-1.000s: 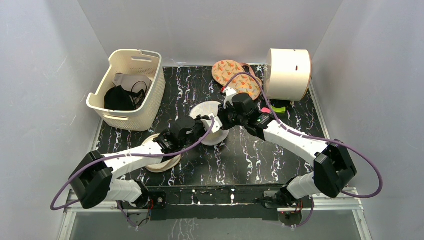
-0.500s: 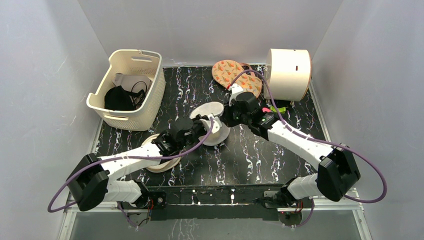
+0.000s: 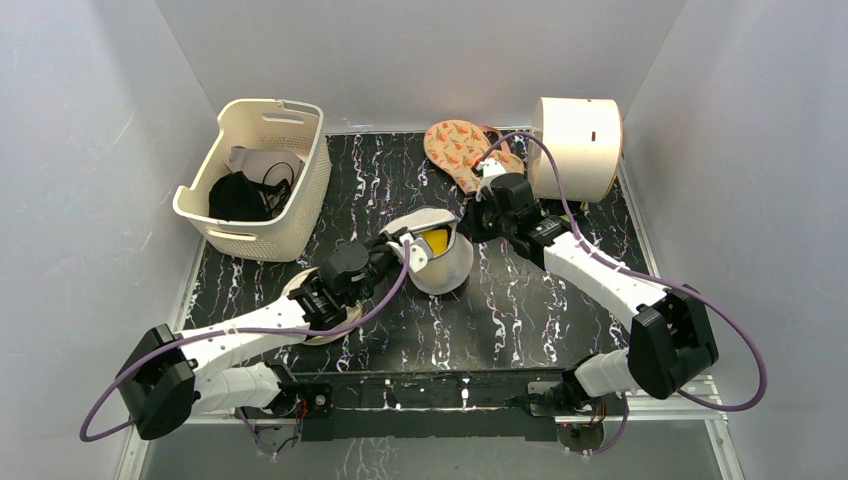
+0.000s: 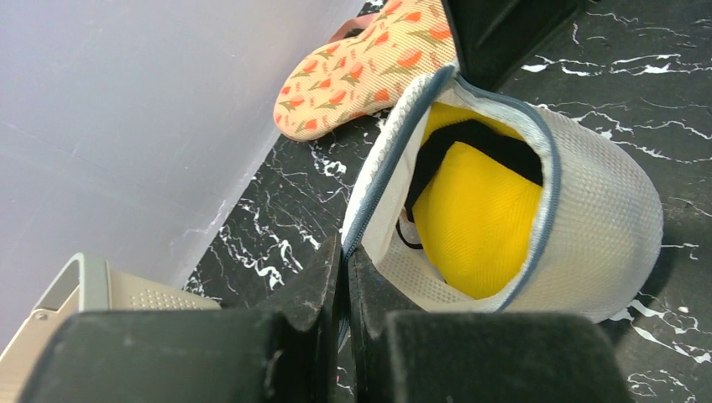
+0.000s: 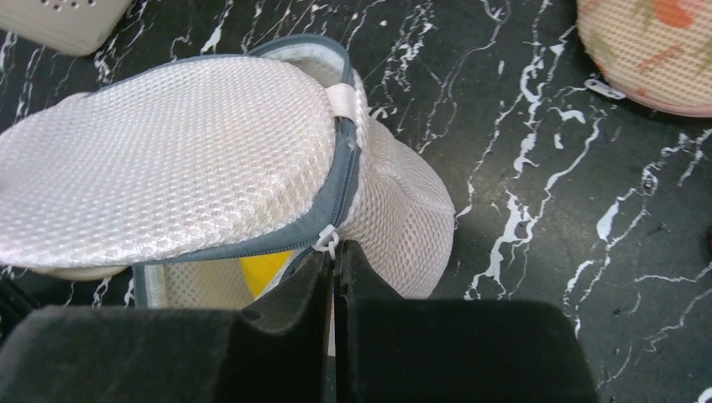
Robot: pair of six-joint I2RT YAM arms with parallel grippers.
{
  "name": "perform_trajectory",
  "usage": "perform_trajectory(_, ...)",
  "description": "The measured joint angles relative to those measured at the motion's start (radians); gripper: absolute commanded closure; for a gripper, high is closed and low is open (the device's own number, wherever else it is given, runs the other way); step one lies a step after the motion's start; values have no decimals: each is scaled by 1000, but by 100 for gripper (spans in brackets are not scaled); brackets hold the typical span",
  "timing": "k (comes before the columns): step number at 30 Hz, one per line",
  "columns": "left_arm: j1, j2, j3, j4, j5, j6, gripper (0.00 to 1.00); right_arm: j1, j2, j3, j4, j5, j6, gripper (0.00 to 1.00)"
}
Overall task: Unzip the laundry bag and remove the bra
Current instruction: Unzip the laundry bag at the center of the board.
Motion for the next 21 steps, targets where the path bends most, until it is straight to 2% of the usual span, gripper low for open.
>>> perform_trajectory(5,1,-3,3,-10,-17,6,100,-13,-1,-1,14,-78,-20,100)
perform_trajectory(10,1,42,35,-51,-34,13,69,-22,-15,-8,29,-125,-21,100)
perform_trajectory(13,1,60,42,-76,-33,10,58,-22,-22,-8,37,-157,-20,100)
perform_trajectory(16,1,69,46,-100,-17,1,53,-20,-25,-8,38,-184,-21,100)
perform_trajectory(21,1,101,66,-127,4,-8,50,-2,-25,-8,37,-223,-33,100)
